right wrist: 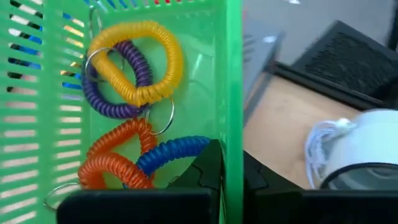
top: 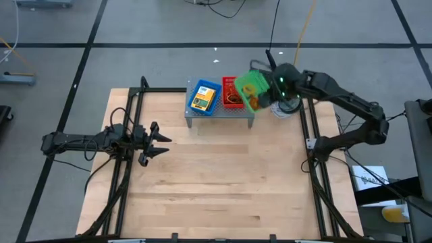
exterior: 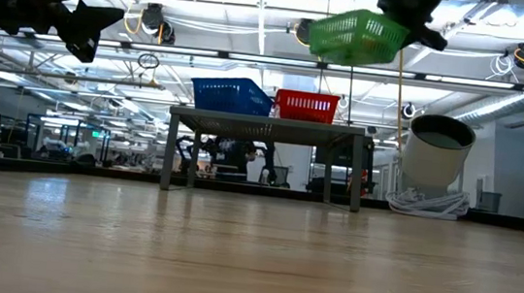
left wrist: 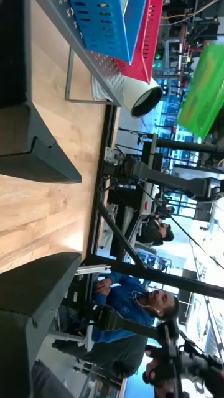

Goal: Pick & Place Office Desk Supplies
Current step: Put the green bin on the shelf

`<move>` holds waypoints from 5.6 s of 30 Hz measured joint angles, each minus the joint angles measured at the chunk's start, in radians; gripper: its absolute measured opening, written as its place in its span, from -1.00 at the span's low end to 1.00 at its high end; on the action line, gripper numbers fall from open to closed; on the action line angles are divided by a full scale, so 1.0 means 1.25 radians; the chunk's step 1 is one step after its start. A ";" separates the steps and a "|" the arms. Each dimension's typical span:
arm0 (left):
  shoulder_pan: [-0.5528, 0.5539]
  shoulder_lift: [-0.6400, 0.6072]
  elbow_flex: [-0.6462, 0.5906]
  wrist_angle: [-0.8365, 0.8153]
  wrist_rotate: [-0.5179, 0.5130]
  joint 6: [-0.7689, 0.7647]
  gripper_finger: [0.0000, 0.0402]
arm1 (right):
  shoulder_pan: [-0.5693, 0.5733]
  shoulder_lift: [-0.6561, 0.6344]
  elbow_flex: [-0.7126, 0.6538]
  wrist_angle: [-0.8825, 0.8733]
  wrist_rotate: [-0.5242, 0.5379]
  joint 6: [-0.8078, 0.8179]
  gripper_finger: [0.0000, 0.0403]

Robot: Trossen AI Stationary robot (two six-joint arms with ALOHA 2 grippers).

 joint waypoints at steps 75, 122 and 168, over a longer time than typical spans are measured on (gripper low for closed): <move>0.000 0.000 0.001 0.000 0.000 0.000 0.00 | -0.139 0.152 -0.096 0.053 0.042 0.286 -1.00; 0.000 0.000 0.001 0.000 0.000 0.000 0.00 | -0.083 0.194 -0.096 0.163 0.020 0.346 -1.00; 0.000 0.000 0.001 0.000 0.000 0.000 0.00 | -0.078 0.199 -0.095 0.183 0.019 0.329 -1.00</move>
